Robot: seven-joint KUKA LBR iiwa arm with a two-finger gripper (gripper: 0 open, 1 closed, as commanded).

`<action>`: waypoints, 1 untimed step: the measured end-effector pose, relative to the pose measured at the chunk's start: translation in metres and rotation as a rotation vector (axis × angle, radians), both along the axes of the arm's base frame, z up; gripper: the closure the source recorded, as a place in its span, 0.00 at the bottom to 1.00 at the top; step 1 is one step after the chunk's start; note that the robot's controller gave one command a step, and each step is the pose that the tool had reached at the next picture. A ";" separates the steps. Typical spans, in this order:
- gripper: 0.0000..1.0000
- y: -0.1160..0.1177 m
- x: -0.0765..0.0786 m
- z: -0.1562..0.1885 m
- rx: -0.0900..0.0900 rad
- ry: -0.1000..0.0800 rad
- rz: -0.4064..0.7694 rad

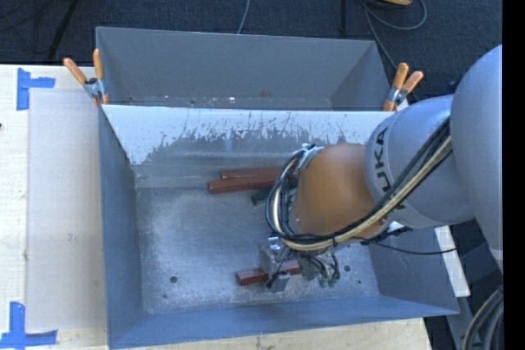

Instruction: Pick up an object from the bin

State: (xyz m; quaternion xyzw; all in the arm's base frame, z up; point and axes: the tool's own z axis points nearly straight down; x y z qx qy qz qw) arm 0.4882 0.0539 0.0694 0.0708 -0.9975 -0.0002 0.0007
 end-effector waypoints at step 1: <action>1.00 -0.037 0.024 0.070 -0.001 -0.005 0.476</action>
Offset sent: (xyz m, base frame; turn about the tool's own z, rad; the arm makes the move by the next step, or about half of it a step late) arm 0.0223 -0.0358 0.0693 -0.4781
